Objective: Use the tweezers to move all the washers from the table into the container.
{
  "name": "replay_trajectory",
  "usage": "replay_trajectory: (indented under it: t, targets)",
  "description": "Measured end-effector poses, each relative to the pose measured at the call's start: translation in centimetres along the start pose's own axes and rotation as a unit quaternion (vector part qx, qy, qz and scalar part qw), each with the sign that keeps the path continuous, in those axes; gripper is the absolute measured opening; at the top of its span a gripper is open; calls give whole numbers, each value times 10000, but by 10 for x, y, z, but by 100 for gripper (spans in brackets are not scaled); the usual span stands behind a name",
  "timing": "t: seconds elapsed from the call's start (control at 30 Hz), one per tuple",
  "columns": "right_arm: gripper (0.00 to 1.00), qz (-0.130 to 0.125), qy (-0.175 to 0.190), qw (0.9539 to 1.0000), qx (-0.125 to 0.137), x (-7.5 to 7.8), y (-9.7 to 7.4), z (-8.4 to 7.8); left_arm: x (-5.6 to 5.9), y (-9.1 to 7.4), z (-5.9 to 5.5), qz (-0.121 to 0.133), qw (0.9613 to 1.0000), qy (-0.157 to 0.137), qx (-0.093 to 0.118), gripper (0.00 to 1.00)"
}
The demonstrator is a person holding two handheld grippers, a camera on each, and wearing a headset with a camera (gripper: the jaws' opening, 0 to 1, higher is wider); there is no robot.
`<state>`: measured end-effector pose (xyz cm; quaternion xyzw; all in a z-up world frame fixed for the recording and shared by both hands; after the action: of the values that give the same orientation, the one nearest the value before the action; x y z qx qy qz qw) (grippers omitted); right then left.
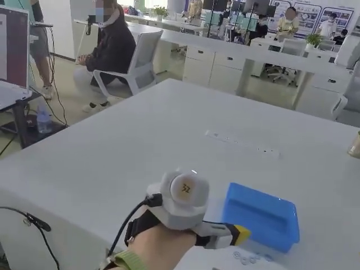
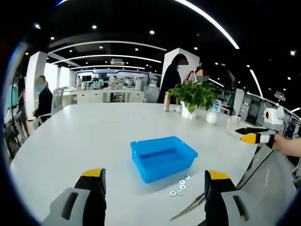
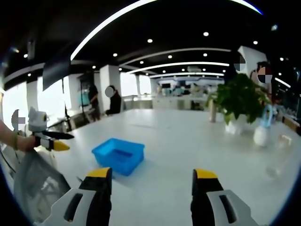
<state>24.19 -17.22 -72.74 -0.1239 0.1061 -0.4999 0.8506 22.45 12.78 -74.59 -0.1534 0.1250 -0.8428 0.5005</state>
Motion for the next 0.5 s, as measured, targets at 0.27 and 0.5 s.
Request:
replay_trajectory:
  t: [0.27,0.5]
  targets:
    - [69,175,-216,9987,-422,-6,3,-13,-5,-3,3,-18,9997,-151,166,88]
    - [74,129,-135,9993,-322,-1,1,-11,-8,-7,1,94,9999,-99,57,87]
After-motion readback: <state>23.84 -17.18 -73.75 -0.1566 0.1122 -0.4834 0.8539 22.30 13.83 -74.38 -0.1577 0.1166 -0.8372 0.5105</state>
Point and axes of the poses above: the centre of the closed fingertips' face, and the gripper's own axes: y roughly forward along the fingers, x roughly to its right, z roughly out of its top, the point moved 2 cm from there along -y, roughly backward along the fingers, and after that the axes turned 1 degree about -z, right-handed, at the moved point
